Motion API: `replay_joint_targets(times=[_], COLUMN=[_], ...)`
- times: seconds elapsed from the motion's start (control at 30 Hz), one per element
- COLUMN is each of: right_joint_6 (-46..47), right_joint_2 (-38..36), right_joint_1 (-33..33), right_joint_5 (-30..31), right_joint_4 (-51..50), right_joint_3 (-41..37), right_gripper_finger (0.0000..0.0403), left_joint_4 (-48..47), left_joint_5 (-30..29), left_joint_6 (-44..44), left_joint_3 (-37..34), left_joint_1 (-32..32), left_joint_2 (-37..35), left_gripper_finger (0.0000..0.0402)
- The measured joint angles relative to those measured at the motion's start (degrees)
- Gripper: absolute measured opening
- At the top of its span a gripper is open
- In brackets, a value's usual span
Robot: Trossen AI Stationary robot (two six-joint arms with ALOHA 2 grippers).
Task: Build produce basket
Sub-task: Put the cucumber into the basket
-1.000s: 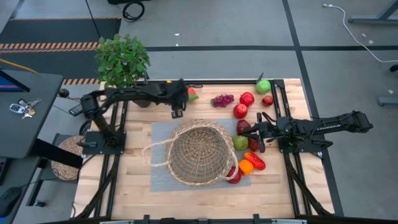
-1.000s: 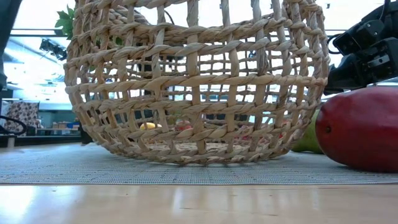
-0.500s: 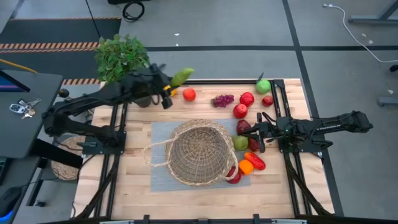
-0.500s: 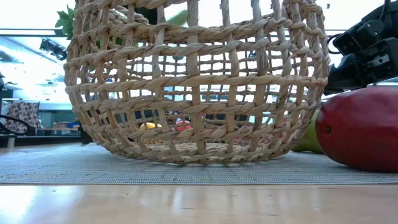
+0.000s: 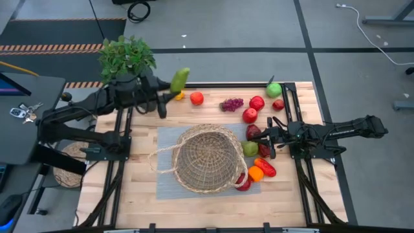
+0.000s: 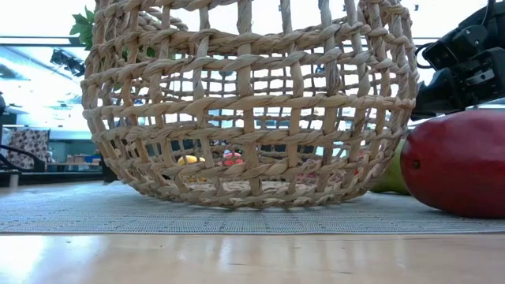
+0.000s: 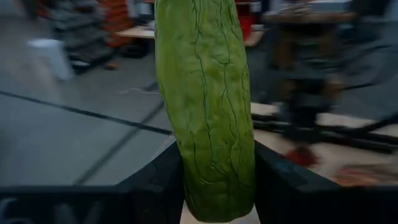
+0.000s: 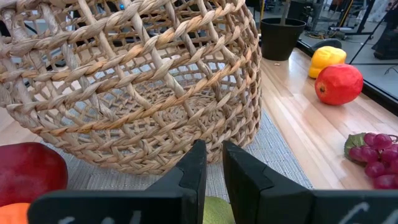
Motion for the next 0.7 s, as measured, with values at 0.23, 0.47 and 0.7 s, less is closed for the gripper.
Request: replay_joint_targets(times=[0.23, 0.47, 0.7], right_joint_6=[0.00, 0.01, 0.00], right_joint_2=[0.00, 0.00, 0.00], right_joint_1=[0.02, 0.01, 0.00], right_joint_5=[0.00, 0.00, 0.00], right_joint_4=[0.00, 0.00, 0.50], right_joint_3=[0.00, 0.00, 0.00], right_gripper_finger=[0.0061, 0.0061, 0.0061], left_joint_4=[1.96, 3.79, 0.33], left_joint_5=[0.61, 0.54, 0.56], left_joint_6=[-5.34, -9.28, -9.72], left_joint_3=[-0.04, 0.30, 7.85], left_joint_1=[-7.88, -12.99, -18.89], left_joint_2=[1.07, 2.98, 9.09], left_gripper_finger=[0.0148, 0.0149, 0.0150])
